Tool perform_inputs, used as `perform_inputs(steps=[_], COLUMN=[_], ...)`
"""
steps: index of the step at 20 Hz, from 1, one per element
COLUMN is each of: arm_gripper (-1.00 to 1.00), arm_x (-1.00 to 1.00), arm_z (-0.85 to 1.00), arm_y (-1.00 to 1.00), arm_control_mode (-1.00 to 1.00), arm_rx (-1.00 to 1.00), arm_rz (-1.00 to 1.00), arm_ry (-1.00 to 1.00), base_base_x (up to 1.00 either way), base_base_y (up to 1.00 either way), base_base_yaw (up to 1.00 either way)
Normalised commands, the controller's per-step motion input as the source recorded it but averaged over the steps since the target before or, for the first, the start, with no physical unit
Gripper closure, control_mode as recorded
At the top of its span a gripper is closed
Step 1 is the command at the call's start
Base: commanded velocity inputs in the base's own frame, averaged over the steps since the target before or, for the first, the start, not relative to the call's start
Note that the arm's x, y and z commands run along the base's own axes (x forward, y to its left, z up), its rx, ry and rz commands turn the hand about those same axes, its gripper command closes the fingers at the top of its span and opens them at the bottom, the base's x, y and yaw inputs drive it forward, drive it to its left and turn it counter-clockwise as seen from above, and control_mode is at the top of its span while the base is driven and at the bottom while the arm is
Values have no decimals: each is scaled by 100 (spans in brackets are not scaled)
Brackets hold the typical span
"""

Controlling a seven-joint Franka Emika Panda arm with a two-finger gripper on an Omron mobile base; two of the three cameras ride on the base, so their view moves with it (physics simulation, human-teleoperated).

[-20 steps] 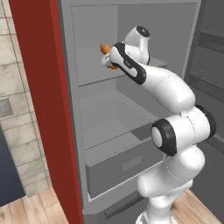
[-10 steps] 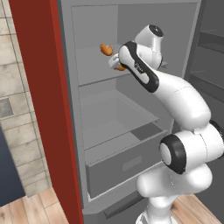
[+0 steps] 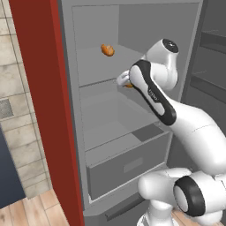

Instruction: Pick up the pear and tangerine from the fridge and place one fruit on each plate on the dining counter.

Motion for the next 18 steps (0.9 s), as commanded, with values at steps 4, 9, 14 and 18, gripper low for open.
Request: perform_inputs(steps=[4,9,14,18], arm_gripper=[100,100,100,100], arm_x=[-94,-90,-81,-25], arm_z=[-50,-48,-43,-15], arm_y=[0,0,0,0], arm_control_mode=[-100,-100,-100,-100], arm_rx=[-12,-9,-6,-1], arm_rz=[-1,-4,-7,-5], arm_ry=[0,0,4,7], base_base_x=[0,0,0,0], base_base_y=[0,0,0,0], base_base_yaw=[0,0,0,0])
